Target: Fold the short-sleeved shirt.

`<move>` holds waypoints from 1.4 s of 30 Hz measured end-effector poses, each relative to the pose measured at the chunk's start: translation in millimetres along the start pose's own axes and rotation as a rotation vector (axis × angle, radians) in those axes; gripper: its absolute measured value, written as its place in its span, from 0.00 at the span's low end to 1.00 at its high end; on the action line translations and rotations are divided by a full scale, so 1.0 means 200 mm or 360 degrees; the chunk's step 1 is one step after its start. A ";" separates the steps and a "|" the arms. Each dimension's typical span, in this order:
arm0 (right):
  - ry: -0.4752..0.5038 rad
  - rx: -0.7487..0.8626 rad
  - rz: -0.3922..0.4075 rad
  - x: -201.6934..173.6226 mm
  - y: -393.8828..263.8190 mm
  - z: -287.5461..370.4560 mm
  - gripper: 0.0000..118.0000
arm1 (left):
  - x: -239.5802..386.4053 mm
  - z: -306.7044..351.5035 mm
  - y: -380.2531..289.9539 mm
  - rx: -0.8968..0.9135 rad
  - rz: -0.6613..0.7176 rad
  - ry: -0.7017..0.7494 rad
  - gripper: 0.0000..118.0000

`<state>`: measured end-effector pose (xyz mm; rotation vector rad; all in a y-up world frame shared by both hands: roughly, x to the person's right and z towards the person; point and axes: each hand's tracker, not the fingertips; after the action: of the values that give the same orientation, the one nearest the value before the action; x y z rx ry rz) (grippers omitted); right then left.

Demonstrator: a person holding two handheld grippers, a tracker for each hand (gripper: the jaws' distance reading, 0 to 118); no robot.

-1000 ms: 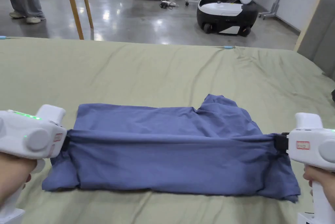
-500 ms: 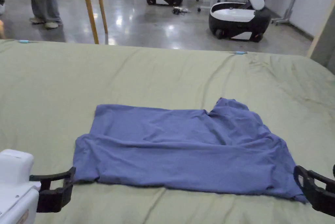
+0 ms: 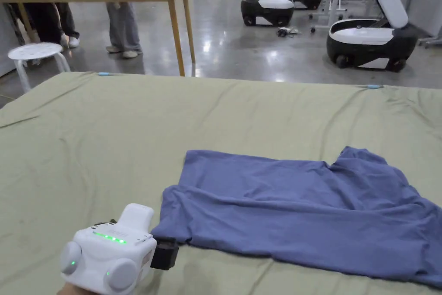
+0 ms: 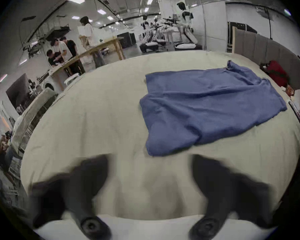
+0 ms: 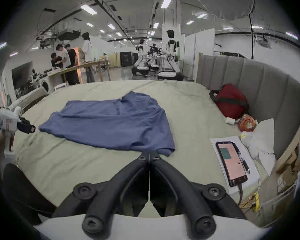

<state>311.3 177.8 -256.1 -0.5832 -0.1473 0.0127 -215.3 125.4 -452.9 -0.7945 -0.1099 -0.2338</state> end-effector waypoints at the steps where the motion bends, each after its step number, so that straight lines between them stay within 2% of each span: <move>1: -0.0009 -0.0013 0.0000 0.01 0.00 -0.01 0.01 | 0.01 -0.04 0.02 -0.0001 0.0008 0.0010 0.94; 6: -0.0062 -0.0116 -0.0050 0.09 0.01 -0.12 0.01 | 0.04 -0.25 0.12 -0.0094 -0.0022 0.0078 0.93; 7: -0.0055 -0.0154 -0.0084 0.11 0.02 -0.16 0.01 | 0.06 -0.25 0.14 -0.0109 -0.0045 0.0102 0.83; 8: -0.0042 -0.0189 -0.0132 0.13 0.03 -0.19 0.01 | 0.07 -0.25 0.15 -0.0129 -0.0081 0.0087 0.63; 9: -0.0035 -0.0216 -0.0176 0.15 0.04 -0.24 0.01 | 0.10 -0.25 0.14 -0.0131 -0.0098 0.0018 0.38; 10: -0.0019 -0.0248 -0.0208 0.20 0.05 -0.34 0.05 | 0.14 -0.25 0.14 -0.0134 -0.0101 -0.0042 0.18; 11: 0.0006 -0.0266 -0.0240 0.21 0.06 -0.39 0.18 | 0.19 -0.21 0.15 -0.0133 -0.0143 -0.0002 0.12; 12: 0.0036 -0.0289 -0.0267 0.23 0.08 -0.46 0.45 | 0.24 -0.21 0.14 -0.0131 -0.0258 0.0055 0.10; 13: 0.0064 -0.0349 -0.0291 0.24 0.09 -0.54 0.87 | 0.27 -0.20 0.13 -0.0119 -0.0314 0.0094 0.08; 14: 0.0089 -0.0401 -0.0289 0.24 0.09 -0.63 1.00 | 0.28 -0.18 0.12 -0.0109 -0.0280 0.0074 0.07; 15: 0.0098 -0.0410 -0.0268 0.24 0.09 -0.70 1.00 | 0.25 -0.18 0.14 -0.0102 -0.0260 0.0063 0.07; 17: 0.0024 -0.0408 -0.0186 0.22 0.12 -0.80 0.98 | 0.23 -0.15 0.13 -0.0082 -0.0204 0.0038 0.07; 18: 0.0025 -0.0416 -0.0150 0.23 0.11 -0.88 0.95 | 0.23 -0.14 0.12 -0.0094 -0.0179 0.0023 0.07; 19: 0.0033 -0.0425 -0.0156 0.23 0.12 -0.93 0.79 | 0.18 -0.15 0.15 -0.0090 -0.0169 0.0012 0.07; 20: 0.0067 -0.0481 -0.0174 0.23 0.12 -0.97 0.50 | 0.18 -0.14 0.15 -0.0087 -0.0163 0.0008 0.07; 21: 0.0076 -0.0566 -0.0203 0.24 0.12 -1.01 0.39 | 0.18 -0.13 0.15 -0.0088 -0.0156 0.0001 0.07; 22: -0.0010 -0.0571 -0.0213 0.23 0.12 -1.01 0.35 | 0.19 -0.12 0.15 -0.0088 -0.0149 -0.0003 0.06; 24: 0.0094 -0.0518 -0.0235 0.26 0.15 -0.96 0.07 | 0.16 -0.12 0.18 -0.0084 -0.0144 -0.0014 0.05; 25: 0.0190 -0.0484 -0.0237 0.27 0.17 -0.93 0.07 | 0.16 -0.09 0.19 -0.0075 -0.0157 -0.0014 0.04; 26: 0.0201 -0.0461 -0.0244 0.27 0.19 -0.88 0.07 | 0.16 -0.06 0.20 -0.0038 -0.0166 0.0013 0.04; 27: 0.0124 -0.0397 -0.0194 0.27 0.23 -0.81 0.07 | 0.12 -0.02 0.24 -0.0012 -0.0160 0.0002 0.04; 29: 0.0192 -0.0309 -0.0179 0.28 0.31 -0.67 0.07 | 0.10 0.12 0.29 0.0097 -0.0110 -0.0016 0.04; 35: 0.0190 -0.0204 -0.0098 0.27 0.44 -0.19 0.07 | -0.03 0.55 0.32 0.0221 -0.0185 -0.0039 0.04; 38: 0.0228 -0.0248 -0.0115 0.25 0.38 0.01 0.07 | -0.09 0.72 0.20 0.0212 -0.0151 -0.0084 0.04; 40: 0.0246 -0.0311 -0.0128 0.24 0.25 0.06 0.07 | -0.12 0.72 0.05 0.0162 -0.0129 -0.0125 0.04; 42: 0.0229 -0.0403 -0.0090 0.19 0.09 0.05 0.07 | -0.09 0.67 -0.12 0.0072 -0.0127 -0.0141 0.04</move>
<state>347.5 200.3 -252.2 -0.8297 -0.0248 -0.1040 -239.1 208.1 -346.2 -0.7561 -0.2303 -0.2706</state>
